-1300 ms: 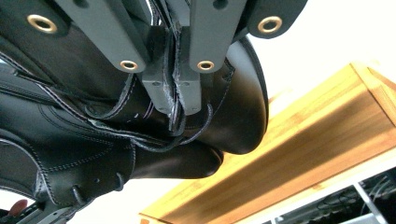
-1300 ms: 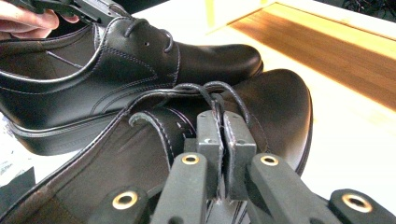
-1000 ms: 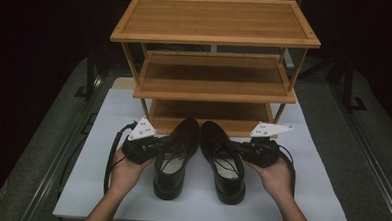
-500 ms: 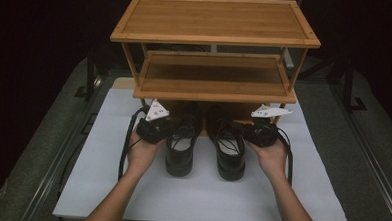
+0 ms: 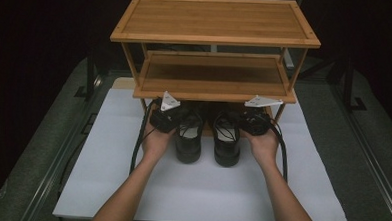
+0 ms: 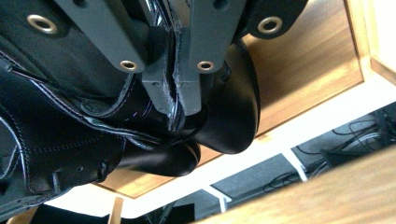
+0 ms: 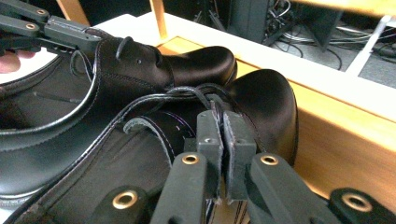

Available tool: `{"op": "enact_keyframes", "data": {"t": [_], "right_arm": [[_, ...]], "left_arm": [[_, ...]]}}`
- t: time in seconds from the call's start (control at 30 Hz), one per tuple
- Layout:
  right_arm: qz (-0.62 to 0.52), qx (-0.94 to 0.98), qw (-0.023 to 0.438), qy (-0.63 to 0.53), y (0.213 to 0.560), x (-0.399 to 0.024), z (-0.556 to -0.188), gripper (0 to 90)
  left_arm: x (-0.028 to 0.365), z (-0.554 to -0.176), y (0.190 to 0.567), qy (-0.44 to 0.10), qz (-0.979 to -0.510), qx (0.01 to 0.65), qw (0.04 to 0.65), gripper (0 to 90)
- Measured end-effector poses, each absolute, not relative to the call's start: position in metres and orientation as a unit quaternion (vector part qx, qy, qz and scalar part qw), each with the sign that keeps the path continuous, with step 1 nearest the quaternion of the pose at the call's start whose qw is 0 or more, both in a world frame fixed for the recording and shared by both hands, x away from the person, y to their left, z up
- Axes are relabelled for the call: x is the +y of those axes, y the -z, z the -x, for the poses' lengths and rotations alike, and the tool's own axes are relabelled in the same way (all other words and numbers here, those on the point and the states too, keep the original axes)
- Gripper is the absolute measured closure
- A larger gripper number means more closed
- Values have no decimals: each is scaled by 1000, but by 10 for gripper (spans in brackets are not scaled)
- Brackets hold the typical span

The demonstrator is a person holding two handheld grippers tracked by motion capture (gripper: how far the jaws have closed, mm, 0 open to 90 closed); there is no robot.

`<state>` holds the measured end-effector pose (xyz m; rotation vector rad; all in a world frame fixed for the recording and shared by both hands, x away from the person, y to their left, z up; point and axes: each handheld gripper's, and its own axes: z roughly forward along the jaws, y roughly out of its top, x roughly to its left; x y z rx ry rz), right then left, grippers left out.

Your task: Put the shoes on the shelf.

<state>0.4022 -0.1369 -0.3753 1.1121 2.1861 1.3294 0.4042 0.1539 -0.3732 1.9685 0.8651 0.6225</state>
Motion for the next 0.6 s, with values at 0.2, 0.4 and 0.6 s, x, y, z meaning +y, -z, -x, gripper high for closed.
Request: {"op": "enact_keyframes", "data": {"t": [0.2, 0.4, 0.6], "right_arm": [[-404, 758, 195, -474, 378, -136, -410, 868], [-414, 748, 205, -477, 380, -134, -415, 867], [-421, 740, 214, -479, 383, -133, -417, 867]], "left_arm": [[152, -413, 381, -253, -785, 351, 444, 874], [146, -418, 382, -260, -781, 352, 446, 874], [142, -422, 385, -267, -774, 357, 449, 873]]}}
